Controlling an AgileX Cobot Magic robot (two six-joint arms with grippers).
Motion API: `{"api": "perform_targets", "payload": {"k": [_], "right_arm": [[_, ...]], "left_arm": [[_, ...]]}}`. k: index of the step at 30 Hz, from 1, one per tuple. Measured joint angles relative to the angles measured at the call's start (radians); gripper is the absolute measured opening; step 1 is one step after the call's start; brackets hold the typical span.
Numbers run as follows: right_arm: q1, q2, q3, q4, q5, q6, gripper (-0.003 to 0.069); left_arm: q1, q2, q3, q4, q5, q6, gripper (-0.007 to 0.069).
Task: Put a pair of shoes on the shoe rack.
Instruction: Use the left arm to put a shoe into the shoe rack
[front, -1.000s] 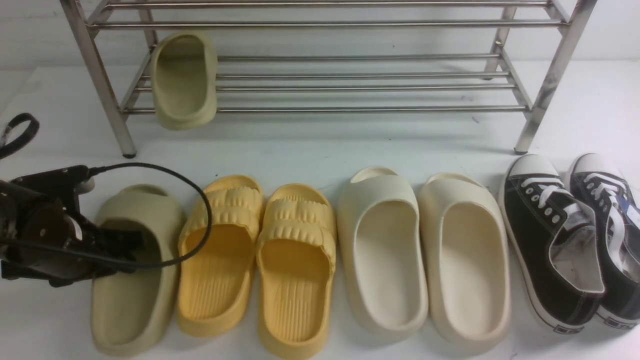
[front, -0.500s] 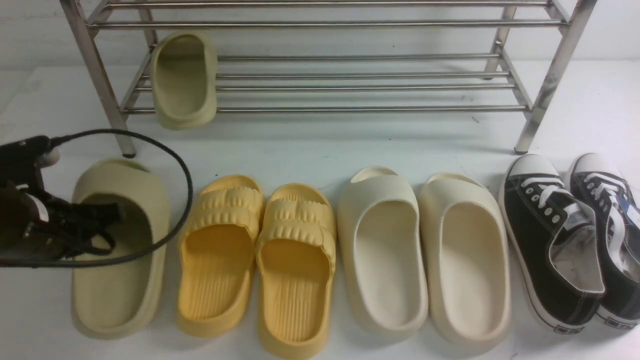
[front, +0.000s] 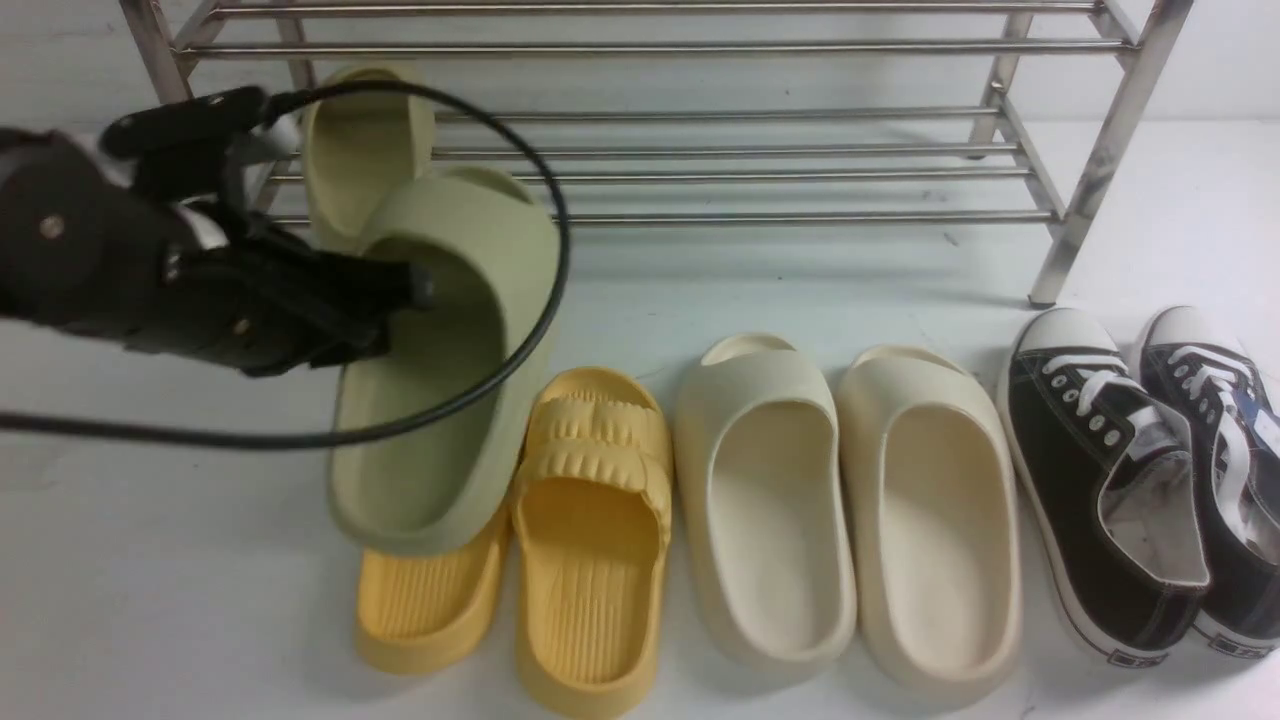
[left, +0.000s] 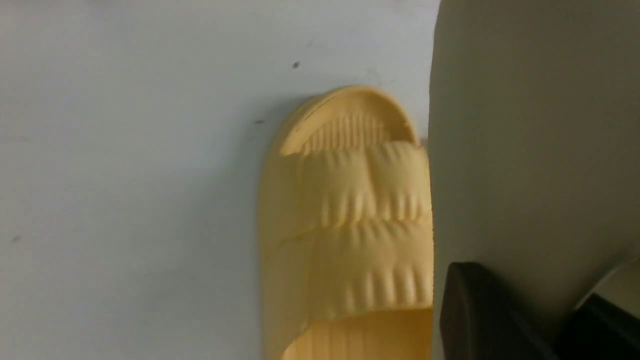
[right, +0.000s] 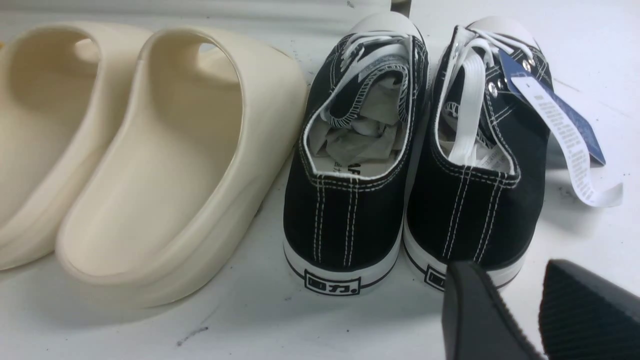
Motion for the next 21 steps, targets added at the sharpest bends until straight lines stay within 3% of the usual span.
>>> {"api": "perform_targets", "payload": {"k": [10, 15, 21], "right_arm": [[0.000, 0.000, 0.000, -0.001, 0.000, 0.000, 0.0239], [0.000, 0.000, 0.000, 0.000, 0.000, 0.000, 0.0239], [0.000, 0.000, 0.000, 0.000, 0.000, 0.000, 0.0239]], "left_arm": [[-0.003, 0.369, -0.401, 0.049, -0.013, -0.093, 0.0099], [-0.003, 0.483, -0.528, 0.200, -0.032, -0.216, 0.0099], [0.000, 0.517, -0.539, 0.345, -0.119, -0.384, 0.0097]]}}
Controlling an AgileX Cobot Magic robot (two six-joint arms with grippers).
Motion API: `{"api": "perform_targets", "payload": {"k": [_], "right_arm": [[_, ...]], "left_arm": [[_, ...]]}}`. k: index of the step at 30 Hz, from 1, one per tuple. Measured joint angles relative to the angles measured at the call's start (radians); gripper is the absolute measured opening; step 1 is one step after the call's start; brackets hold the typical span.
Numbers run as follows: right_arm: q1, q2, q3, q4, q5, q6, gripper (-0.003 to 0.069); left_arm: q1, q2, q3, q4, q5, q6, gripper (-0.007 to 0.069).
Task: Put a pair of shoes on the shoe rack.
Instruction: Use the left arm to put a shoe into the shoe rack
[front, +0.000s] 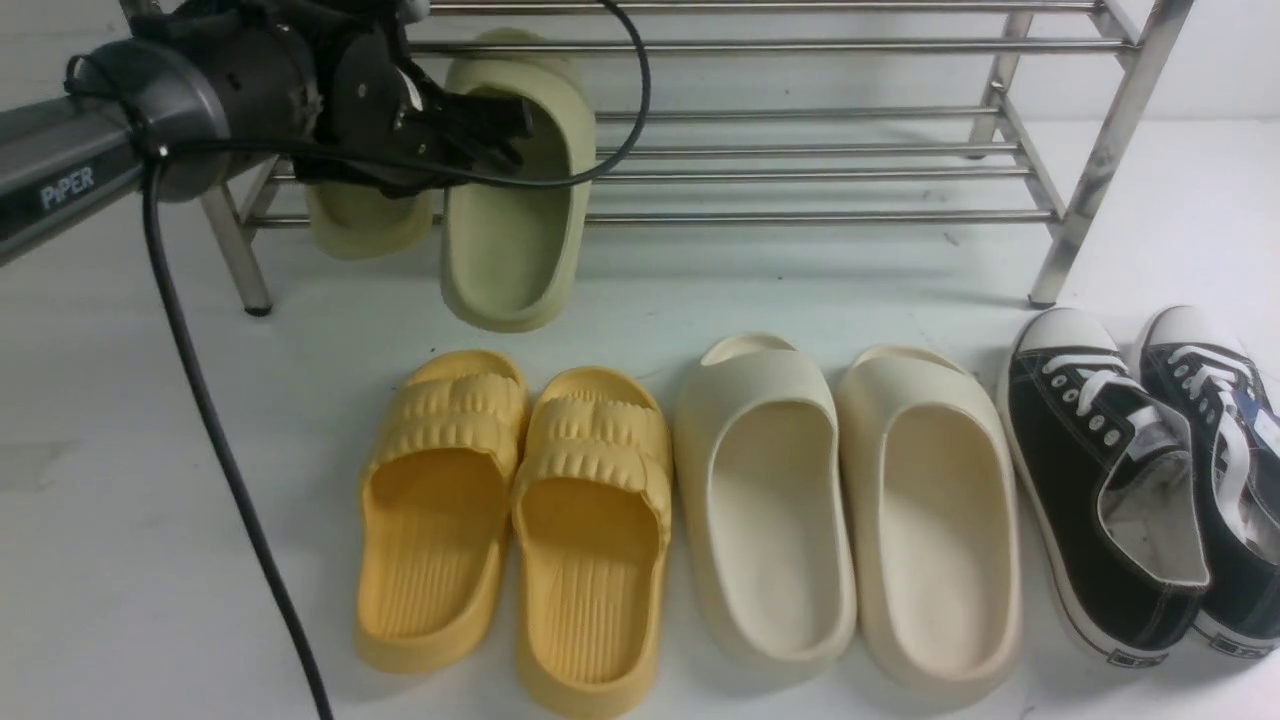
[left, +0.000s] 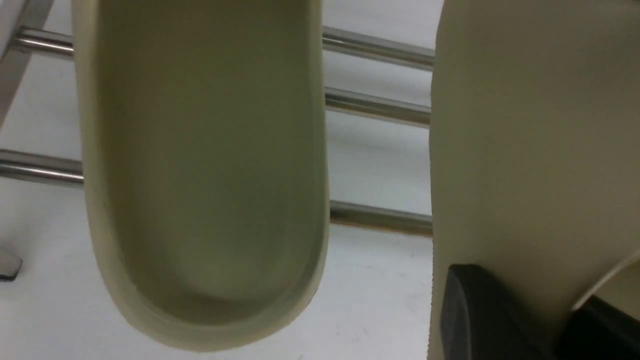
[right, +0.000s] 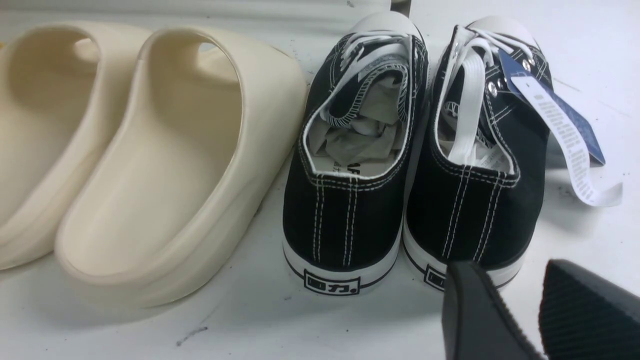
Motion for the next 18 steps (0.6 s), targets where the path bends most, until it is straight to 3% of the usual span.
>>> {"api": "perform_targets", "payload": {"k": [5, 18], "right_arm": [[0.000, 0.000, 0.000, 0.000, 0.000, 0.000, 0.0239], [0.000, 0.000, 0.000, 0.000, 0.000, 0.000, 0.0239]], "left_arm": [[0.015, 0.049, -0.020, 0.059, -0.077, -0.086, 0.0097], [0.017, 0.132, -0.114, 0.117, -0.127, -0.102, 0.0093]]}}
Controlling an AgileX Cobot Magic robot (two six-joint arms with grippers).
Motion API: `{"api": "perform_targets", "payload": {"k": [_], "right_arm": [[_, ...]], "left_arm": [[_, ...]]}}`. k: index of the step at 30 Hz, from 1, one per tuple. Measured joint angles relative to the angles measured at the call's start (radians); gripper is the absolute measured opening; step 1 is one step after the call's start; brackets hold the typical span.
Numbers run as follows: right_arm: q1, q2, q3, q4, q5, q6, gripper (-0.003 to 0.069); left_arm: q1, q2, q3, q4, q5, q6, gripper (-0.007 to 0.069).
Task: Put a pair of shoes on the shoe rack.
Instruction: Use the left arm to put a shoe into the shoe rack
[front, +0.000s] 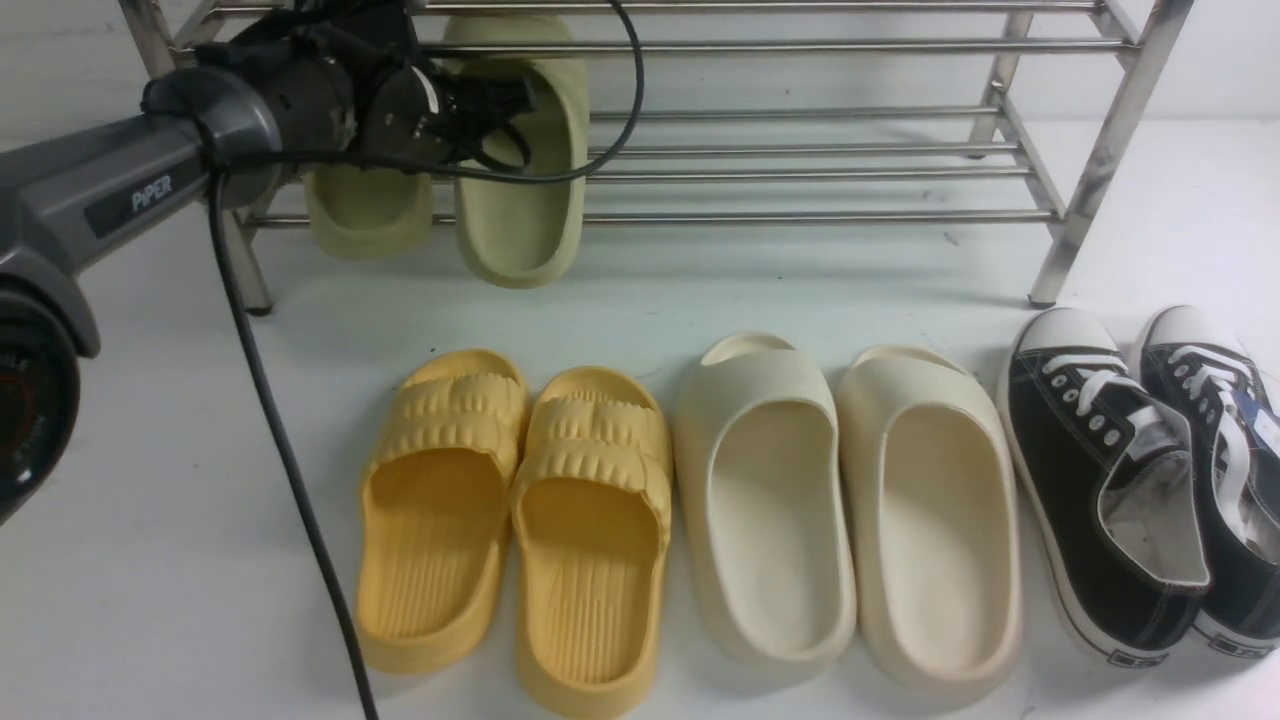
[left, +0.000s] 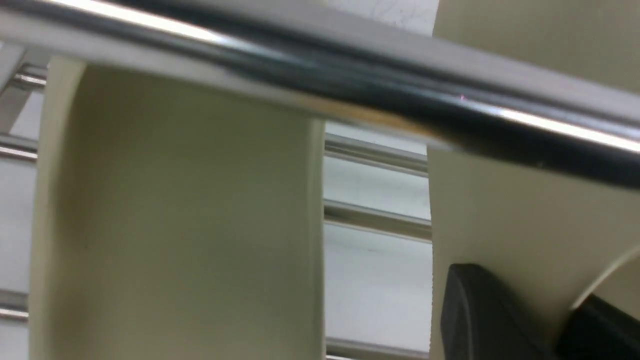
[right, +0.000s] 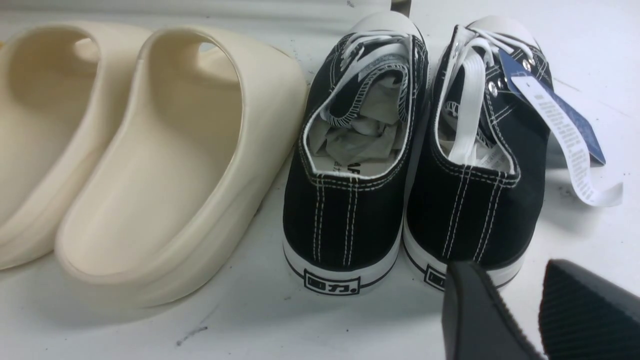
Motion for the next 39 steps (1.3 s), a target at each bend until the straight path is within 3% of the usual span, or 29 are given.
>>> {"api": "perform_targets", "payload": {"k": [20, 34, 39], "right_arm": [[0.000, 0.000, 0.000, 0.000, 0.000, 0.000, 0.0239], [0.000, 0.000, 0.000, 0.000, 0.000, 0.000, 0.0239], [0.000, 0.000, 0.000, 0.000, 0.000, 0.000, 0.0239]], "left_arm": [[0.000, 0.041, -0.004, 0.077, -0.073, 0.000, 0.0097], [0.000, 0.038, -0.005, 0.087, -0.087, 0.000, 0.0255], [0.000, 0.036, -0.005, 0.087, -0.080, -0.001, 0.0270]]}}
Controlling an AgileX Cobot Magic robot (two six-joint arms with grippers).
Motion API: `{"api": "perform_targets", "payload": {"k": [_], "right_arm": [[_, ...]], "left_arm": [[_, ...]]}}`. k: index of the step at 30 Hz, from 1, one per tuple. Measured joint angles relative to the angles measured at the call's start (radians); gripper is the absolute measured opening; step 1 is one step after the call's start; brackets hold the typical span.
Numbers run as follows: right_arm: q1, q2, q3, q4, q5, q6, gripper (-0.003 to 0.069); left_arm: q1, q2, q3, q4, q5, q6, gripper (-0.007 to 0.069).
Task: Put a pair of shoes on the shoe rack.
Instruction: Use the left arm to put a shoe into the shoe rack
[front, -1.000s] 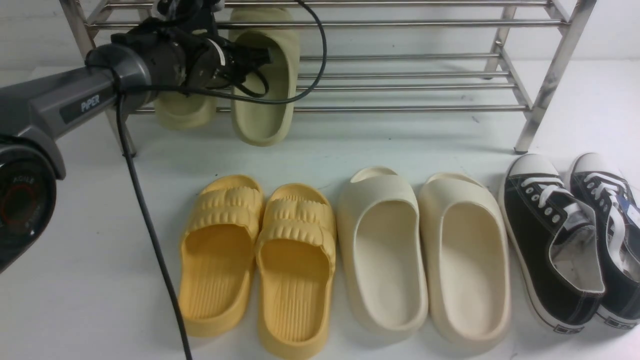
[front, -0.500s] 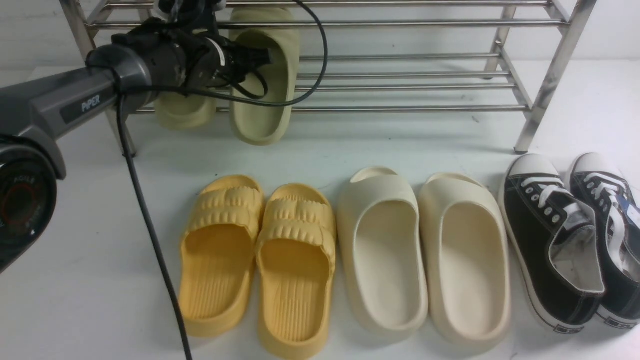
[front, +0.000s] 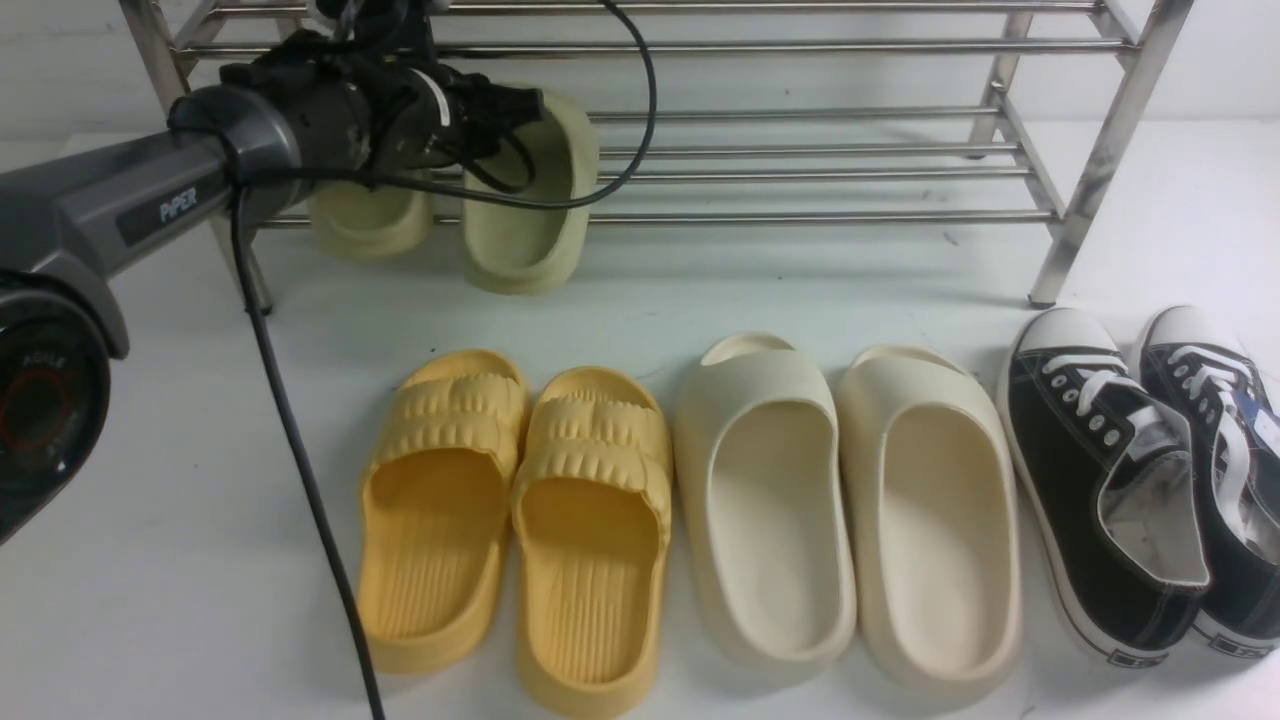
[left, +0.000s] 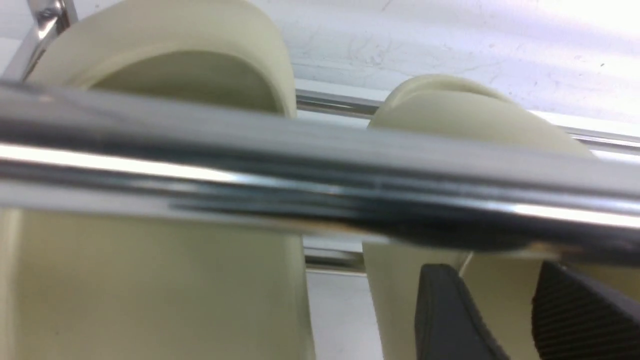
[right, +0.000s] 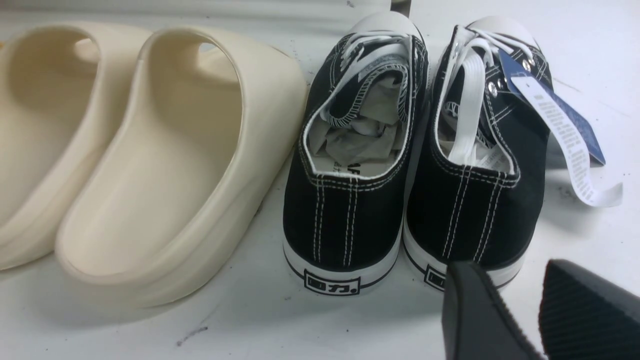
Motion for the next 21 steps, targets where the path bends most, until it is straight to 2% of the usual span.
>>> {"api": "perform_targets", "payload": {"k": [7, 13, 17, 21], "right_arm": [[0.000, 0.000, 0.000, 0.000, 0.000, 0.000, 0.0239], [0.000, 0.000, 0.000, 0.000, 0.000, 0.000, 0.0239], [0.000, 0.000, 0.000, 0.000, 0.000, 0.000, 0.0239], [0.000, 0.000, 0.000, 0.000, 0.000, 0.000, 0.0239]], "left_arm": [[0.000, -0.045, 0.000, 0.000, 0.074, -0.032, 0.0270], [-0.021, -0.123, 0.000, -0.001, 0.248, -0.033, 0.0255], [-0.085, -0.197, 0.000, -0.004, 0.491, 0.036, 0.0148], [-0.154, -0.270, 0.019, -0.012, 0.631, 0.106, 0.0052]]}}
